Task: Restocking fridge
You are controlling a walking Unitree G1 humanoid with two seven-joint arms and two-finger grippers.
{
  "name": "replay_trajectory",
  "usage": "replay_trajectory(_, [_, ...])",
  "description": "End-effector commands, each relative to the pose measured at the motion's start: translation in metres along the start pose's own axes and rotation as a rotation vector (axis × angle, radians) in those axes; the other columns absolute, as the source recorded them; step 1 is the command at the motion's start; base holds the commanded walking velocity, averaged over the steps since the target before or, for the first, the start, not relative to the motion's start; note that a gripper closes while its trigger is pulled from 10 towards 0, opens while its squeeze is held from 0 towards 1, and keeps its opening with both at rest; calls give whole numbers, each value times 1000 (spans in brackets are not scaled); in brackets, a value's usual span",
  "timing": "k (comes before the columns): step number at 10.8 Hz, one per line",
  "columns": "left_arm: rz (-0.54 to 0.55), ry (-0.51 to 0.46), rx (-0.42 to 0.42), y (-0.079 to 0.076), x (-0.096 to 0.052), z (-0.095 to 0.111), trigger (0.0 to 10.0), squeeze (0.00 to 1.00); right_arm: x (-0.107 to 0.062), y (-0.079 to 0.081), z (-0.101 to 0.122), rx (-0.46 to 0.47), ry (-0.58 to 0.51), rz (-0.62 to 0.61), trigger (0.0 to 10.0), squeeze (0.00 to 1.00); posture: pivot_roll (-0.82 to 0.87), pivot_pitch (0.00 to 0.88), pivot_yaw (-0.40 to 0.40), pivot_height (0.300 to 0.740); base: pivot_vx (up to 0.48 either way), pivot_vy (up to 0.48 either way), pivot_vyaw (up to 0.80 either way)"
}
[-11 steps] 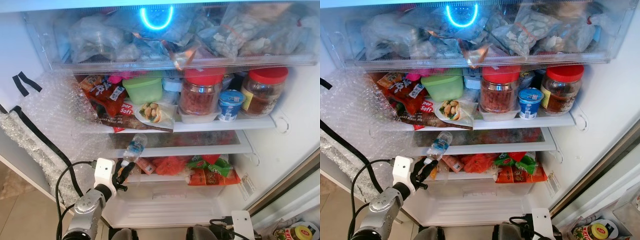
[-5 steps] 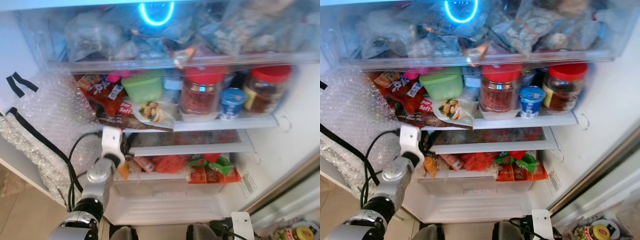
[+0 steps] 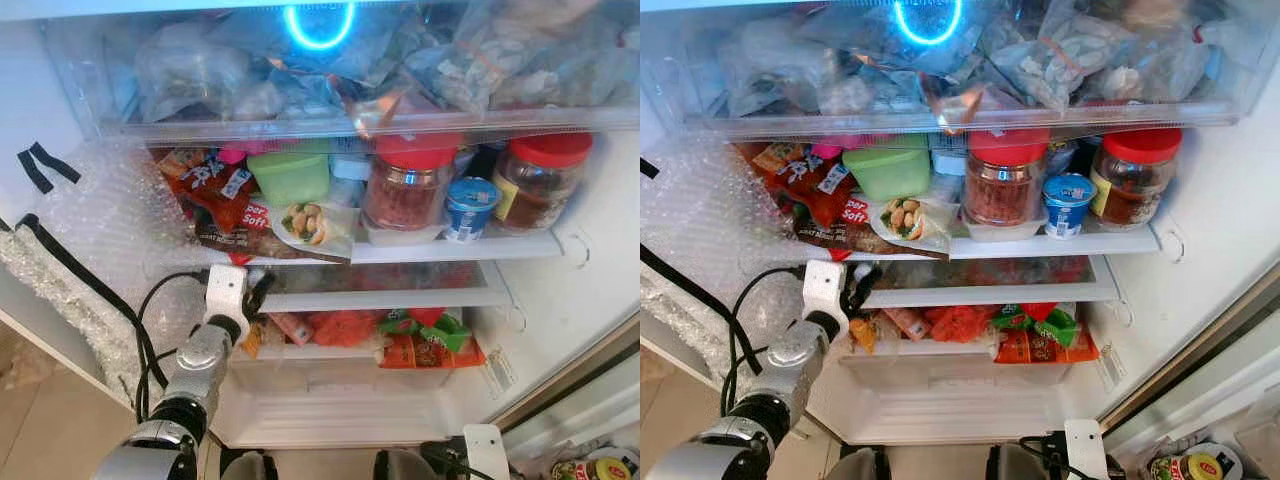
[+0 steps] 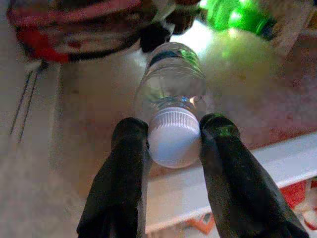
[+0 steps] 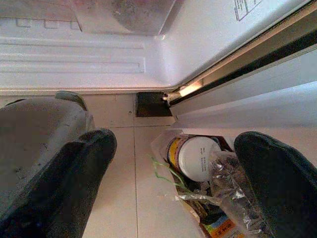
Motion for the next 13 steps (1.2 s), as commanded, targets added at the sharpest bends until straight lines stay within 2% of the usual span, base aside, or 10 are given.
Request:
replay_trajectory(1, [35,29,-17,7,1,-2,10000,0,-1,-3,-3,8,11,-15,10000,0,-39,50,23,653,0,0,0])
replay_trajectory(6, [50,76,-55,4,8,-1,10000,0,0,-3,-3,5,11,-13,10000,0,-45,52,26,653,0,0,0])
replay_trajectory(10, [62,55,-63,9,12,7,10000,0,-1,-4,-3,5,12,-17,10000,0,-45,52,26,653,0,0,0])
replay_trajectory(11, [62,56,-58,10,12,8,10000,675,-1,-4,-4,7,12,-17,10000,0,-43,51,27,653,0,0,0])
replay_trajectory(12, [67,61,-59,12,12,7,10000,784,-1,-4,-4,6,13,-16,10000,0,-44,51,27,653,0,0,0])
replay_trajectory(13, [70,63,-58,12,12,6,10000,769,-1,-4,-4,6,14,-15,10000,0,-44,52,27,653,0,0,0])
Point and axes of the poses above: a point about 5 cm out from each wrist's last joint towards the gripper, its own x axis pointing out of the wrist towards the gripper, its own z axis along the axis of the wrist's last joint, y = z × x, the point moved 1 cm from there along x, pointing out of the wrist towards the gripper, and after that the axes turned 9 degrees about x, right-handed, at the moved point
